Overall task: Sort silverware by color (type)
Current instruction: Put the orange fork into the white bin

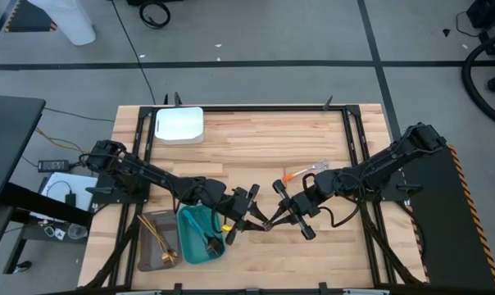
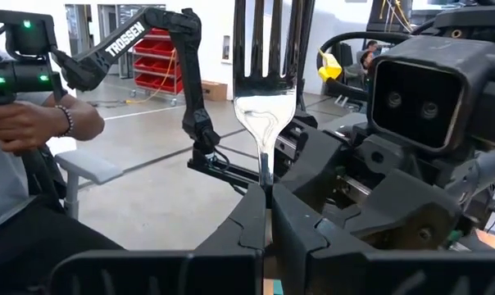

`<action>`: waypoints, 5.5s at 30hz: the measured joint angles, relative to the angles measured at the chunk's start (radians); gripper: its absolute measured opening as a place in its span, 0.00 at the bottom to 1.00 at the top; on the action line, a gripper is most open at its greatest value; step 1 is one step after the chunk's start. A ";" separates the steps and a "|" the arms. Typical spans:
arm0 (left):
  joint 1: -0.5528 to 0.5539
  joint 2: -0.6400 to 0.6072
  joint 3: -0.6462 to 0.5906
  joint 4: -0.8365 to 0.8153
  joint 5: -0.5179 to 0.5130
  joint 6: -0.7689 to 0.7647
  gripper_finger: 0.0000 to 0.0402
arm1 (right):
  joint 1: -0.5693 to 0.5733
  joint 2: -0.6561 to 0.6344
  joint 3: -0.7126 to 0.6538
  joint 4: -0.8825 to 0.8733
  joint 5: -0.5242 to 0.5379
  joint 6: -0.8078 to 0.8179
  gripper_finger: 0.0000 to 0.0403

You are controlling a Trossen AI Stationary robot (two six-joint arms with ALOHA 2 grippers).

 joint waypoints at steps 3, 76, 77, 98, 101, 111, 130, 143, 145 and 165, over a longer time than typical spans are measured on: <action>0.004 0.000 0.000 -0.008 0.000 0.000 0.15 | 0.000 0.000 0.000 -0.001 0.001 0.000 0.04; 0.164 -0.311 0.000 -1.725 -0.824 0.199 0.04 | -0.073 -0.098 -0.021 -0.477 0.489 0.114 0.30; 0.171 -0.311 0.000 -1.732 -0.836 0.226 0.04 | -0.073 -0.098 -0.021 -0.473 0.490 0.114 0.30; 0.586 -0.302 -0.024 -1.685 -0.962 0.634 0.04 | -0.032 -0.098 -0.021 -0.467 0.471 0.185 0.30; 0.650 -0.302 -0.040 -1.652 -0.961 0.729 0.04 | -0.024 -0.098 -0.021 -0.465 0.510 0.185 0.30; 0.784 -0.296 -0.054 -1.648 -0.970 0.820 0.04 | -0.024 -0.098 -0.021 -0.465 0.534 0.195 0.30; 0.921 -0.094 -0.054 -1.537 -0.977 1.004 0.04 | -0.095 0.122 -0.022 -0.437 0.524 0.034 0.30; 0.923 -0.094 -0.054 -1.513 -0.837 0.994 0.05 | -0.219 0.243 -0.021 -0.339 0.406 -0.067 0.30; 0.923 -0.094 -0.054 -1.502 -0.835 0.994 0.07 | -0.234 0.250 -0.021 -0.331 0.372 -0.078 0.30; 0.836 -0.133 -0.027 -1.457 -0.983 0.950 0.21 | -0.290 0.238 -0.021 -0.379 0.266 -0.095 0.30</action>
